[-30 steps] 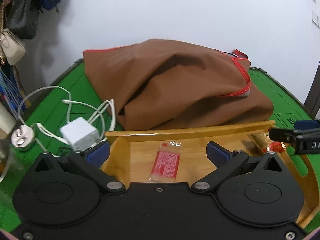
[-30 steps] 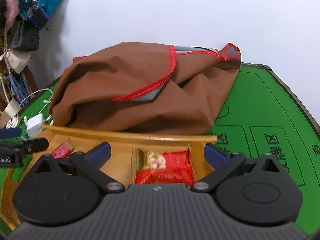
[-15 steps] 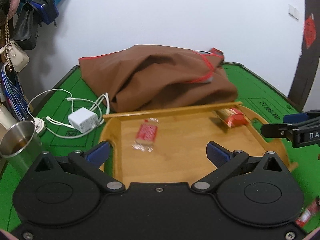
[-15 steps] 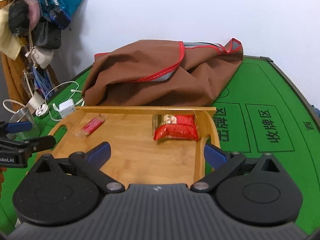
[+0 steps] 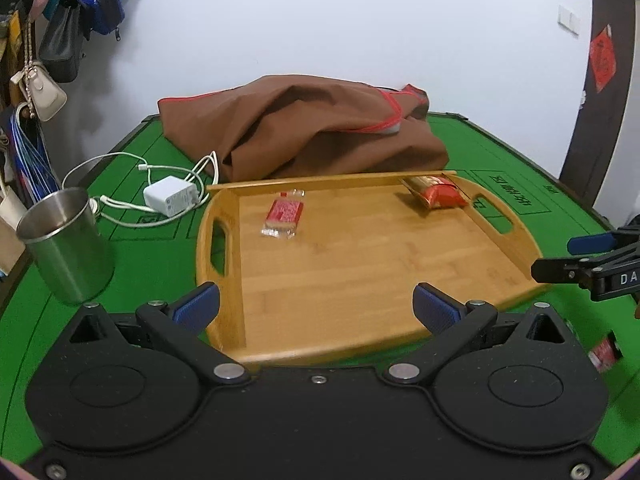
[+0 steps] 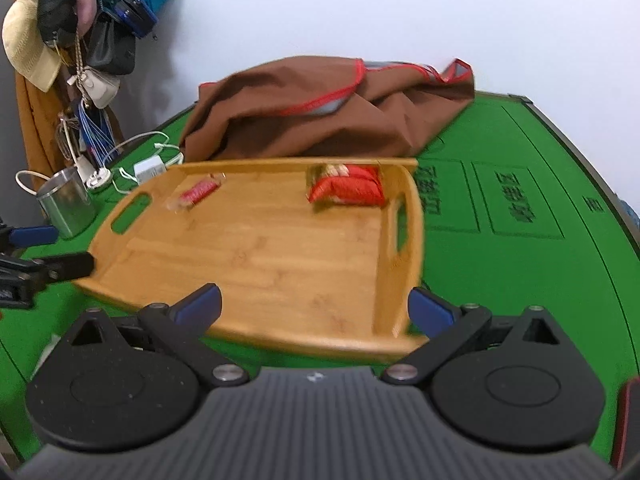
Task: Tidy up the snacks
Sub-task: 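Grasp the pink-striped snack packet with the left tool while the right tool grasps the green Peas Wasabi bag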
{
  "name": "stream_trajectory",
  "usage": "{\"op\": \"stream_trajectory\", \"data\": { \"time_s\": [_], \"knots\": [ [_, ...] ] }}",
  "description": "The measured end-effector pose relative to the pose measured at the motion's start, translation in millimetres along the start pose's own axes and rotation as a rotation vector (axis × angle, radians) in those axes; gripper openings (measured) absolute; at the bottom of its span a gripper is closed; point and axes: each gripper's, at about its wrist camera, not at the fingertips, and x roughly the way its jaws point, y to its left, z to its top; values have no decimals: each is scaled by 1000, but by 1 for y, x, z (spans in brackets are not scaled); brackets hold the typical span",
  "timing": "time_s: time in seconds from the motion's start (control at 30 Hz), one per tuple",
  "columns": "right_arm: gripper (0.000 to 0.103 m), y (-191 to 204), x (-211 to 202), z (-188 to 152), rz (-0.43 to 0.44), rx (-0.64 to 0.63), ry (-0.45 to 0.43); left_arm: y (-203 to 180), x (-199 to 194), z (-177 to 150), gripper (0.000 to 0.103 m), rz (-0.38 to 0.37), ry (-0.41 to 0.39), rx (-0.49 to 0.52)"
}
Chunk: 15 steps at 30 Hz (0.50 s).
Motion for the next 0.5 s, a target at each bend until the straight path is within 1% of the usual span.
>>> {"op": "stream_trajectory", "data": {
  "time_s": [0.17,0.33,0.5],
  "knots": [
    [103,-6,-8,-27,-19,-19,30,4,-20,-23,103,-6,-5,8],
    [103,-8,-14,-47,-21,-47,61,3,-35,-45,103,-46,2,11],
    [103,-2,-16,-63,-40,-118,62,1,-41,-61,103,-63,9,-5]
  ]
}}
